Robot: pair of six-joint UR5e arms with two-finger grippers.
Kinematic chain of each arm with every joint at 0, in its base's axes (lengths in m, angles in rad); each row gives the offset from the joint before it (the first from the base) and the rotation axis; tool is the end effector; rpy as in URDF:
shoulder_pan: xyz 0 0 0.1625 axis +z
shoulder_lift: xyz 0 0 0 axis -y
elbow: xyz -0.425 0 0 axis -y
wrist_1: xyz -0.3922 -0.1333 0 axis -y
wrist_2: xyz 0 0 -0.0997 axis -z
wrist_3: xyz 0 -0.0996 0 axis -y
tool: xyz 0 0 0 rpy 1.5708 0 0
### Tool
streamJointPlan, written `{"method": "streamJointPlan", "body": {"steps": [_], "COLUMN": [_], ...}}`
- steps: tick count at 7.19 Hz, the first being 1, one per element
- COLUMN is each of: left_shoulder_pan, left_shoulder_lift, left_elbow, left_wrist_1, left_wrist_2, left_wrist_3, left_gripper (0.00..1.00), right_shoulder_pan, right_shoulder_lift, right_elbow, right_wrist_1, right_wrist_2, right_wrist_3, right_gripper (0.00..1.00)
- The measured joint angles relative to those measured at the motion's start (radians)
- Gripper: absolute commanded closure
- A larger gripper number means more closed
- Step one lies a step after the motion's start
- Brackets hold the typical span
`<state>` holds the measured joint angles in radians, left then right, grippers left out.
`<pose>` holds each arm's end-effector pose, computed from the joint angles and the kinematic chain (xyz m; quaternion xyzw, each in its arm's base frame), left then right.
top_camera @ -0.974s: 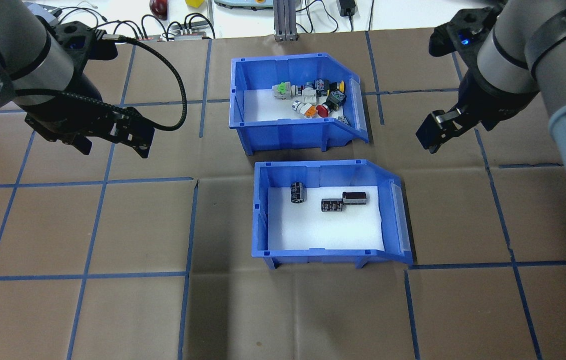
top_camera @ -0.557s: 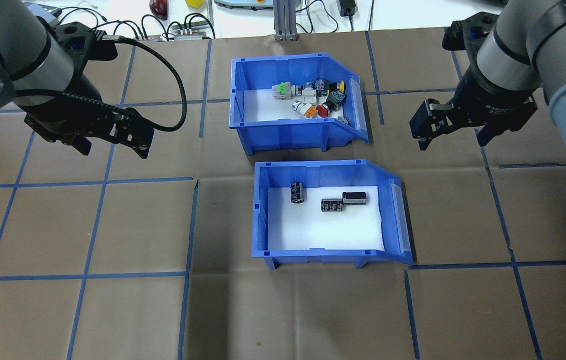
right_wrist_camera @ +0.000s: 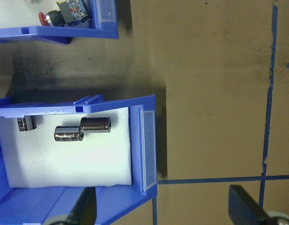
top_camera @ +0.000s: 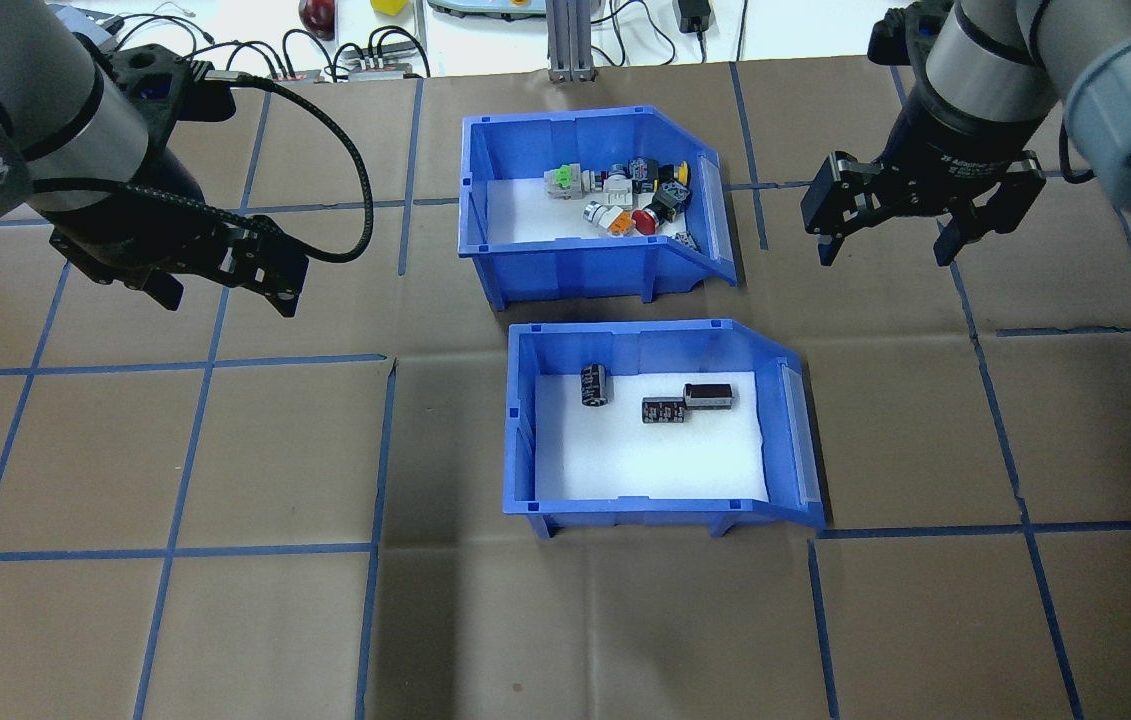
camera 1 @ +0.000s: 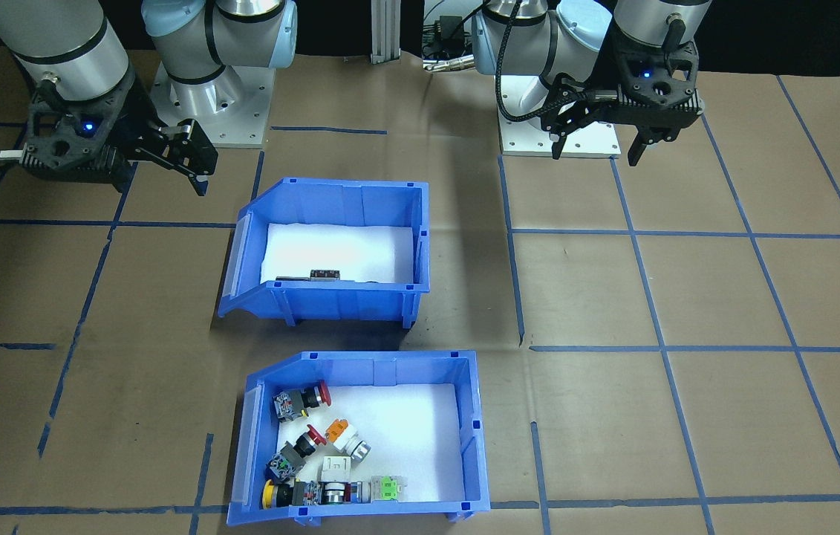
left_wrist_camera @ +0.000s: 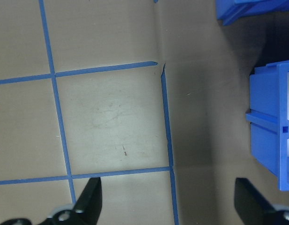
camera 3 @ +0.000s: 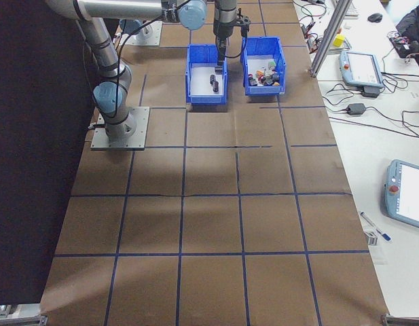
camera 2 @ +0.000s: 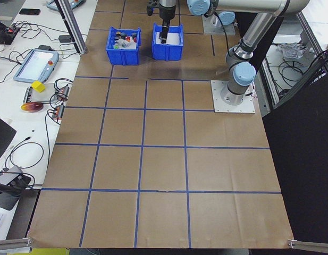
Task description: Place button box in front
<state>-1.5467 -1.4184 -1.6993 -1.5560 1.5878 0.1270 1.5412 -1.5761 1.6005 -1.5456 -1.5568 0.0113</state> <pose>-0.1212 -0.4341 0.4963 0.0513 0.9985 -0.0186 0.0099 0.1203 -0.4882 0.4735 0.0206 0.9995 0.0247 0.0072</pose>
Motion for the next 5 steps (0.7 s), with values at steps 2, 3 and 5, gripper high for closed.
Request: {"method": "streamJointPlan", "body": {"steps": [2, 3, 5], "left_shoulder_pan": [-0.001, -0.001, -0.001], "left_shoulder_lift": [-0.005, -0.005, -0.004], "left_elbow": [0.0, 0.0, 0.0], "left_wrist_1": [0.0, 0.0, 0.0], "left_wrist_2": [0.0, 0.0, 0.001], "left_wrist_3": [-0.004, -0.005, -0.005], "left_gripper": [0.0, 0.0, 0.0], "right_shoulder_pan": [0.0, 0.0, 0.0], "right_shoulder_lift": [0.012, 0.012, 0.012], "right_elbow": [-0.019, -0.021, -0.022], "right_wrist_1": [0.008, 0.008, 0.008], "right_wrist_2": [-0.007, -0.009, -0.01], "right_wrist_3": [-0.001, -0.001, -0.001], "right_gripper": [0.0, 0.0, 0.0]}}
